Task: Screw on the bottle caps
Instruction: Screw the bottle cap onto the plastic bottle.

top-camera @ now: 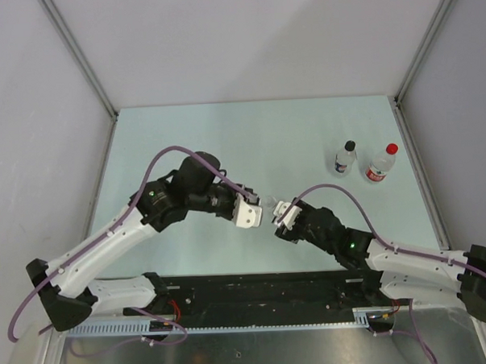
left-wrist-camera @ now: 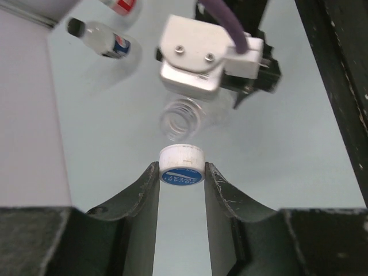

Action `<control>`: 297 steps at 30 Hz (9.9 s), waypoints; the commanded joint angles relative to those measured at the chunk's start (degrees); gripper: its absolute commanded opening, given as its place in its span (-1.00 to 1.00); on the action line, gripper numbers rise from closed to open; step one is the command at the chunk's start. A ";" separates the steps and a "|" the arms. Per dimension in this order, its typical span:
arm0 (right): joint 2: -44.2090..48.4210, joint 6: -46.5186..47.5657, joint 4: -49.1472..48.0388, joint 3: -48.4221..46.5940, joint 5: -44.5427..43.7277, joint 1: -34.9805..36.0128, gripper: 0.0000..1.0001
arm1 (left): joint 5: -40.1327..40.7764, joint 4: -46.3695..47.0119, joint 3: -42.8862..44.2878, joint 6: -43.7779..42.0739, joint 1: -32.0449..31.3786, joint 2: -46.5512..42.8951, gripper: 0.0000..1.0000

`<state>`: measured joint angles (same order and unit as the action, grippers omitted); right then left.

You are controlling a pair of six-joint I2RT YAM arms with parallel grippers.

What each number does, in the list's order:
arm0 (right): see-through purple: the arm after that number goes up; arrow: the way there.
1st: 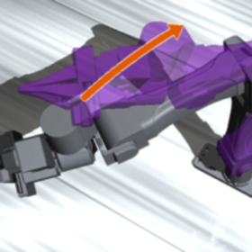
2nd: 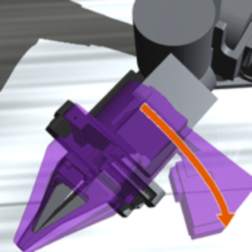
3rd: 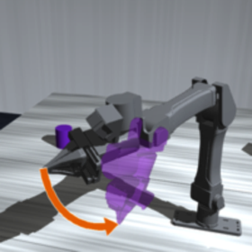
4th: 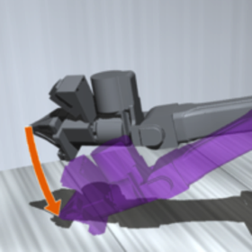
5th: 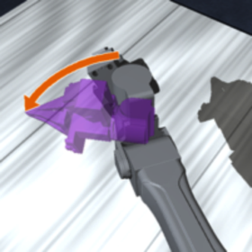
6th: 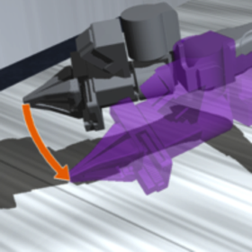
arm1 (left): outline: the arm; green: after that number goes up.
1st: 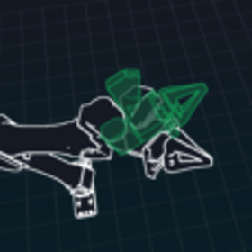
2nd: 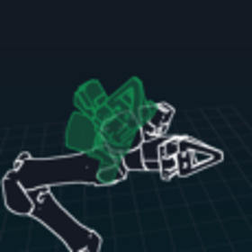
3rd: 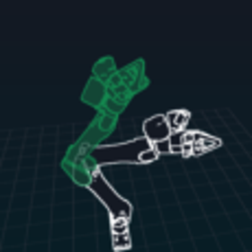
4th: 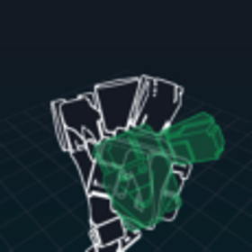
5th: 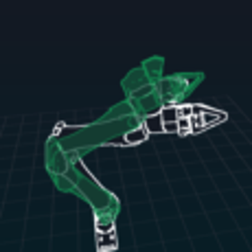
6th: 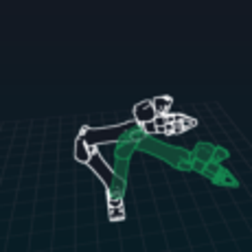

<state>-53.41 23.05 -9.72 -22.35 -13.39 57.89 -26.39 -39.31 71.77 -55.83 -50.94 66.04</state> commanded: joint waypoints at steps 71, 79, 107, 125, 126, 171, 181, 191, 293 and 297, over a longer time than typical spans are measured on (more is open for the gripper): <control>-1.49 14.57 0.67 -8.22 8.21 7.79 -0.43 | 11.30 -13.66 -4.52 0.05 -11.88 4.58 -0.98; 1.95 13.29 -1.75 -6.46 10.72 7.77 -0.48 | 11.48 -13.94 -3.28 -0.86 -11.95 4.04 -0.71; 5.88 11.62 -13.37 -1.21 13.95 7.68 -0.87 | 8.55 -13.86 5.81 2.14 -11.98 3.50 -0.12; 3.23 7.89 -15.93 -1.21 17.09 3.83 -0.94 | 8.43 -12.71 11.66 4.48 -11.99 0.79 0.97; 3.23 6.96 -16.33 -1.16 16.87 3.38 -0.96 | 8.54 -12.19 11.69 4.85 -11.99 0.47 0.98; -4.75 -6.78 -40.03 6.68 -5.15 -4.36 -1.00 | 52.21 27.40 10.00 66.29 -11.99 6.43 0.83; -5.57 -6.24 -40.09 6.58 -4.64 -4.30 -1.00 | 46.56 26.07 7.65 72.49 -11.99 7.96 0.59; -6.05 -6.55 -40.34 6.40 -4.42 -4.32 -1.00 | 44.83 23.44 7.58 73.90 -12.00 9.50 0.26; 14.45 -10.48 -23.33 0.29 48.51 -18.36 -1.00 | -19.17 21.04 -3.33 42.64 -1.25 9.11 0.18; 14.48 -10.86 -23.40 0.16 47.29 -18.34 -1.00 | -20.87 21.18 -3.88 41.63 -1.24 7.77 0.49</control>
<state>-40.58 13.47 -23.94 -17.78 35.70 39.38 -46.65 -12.82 69.06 -15.40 -52.21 73.95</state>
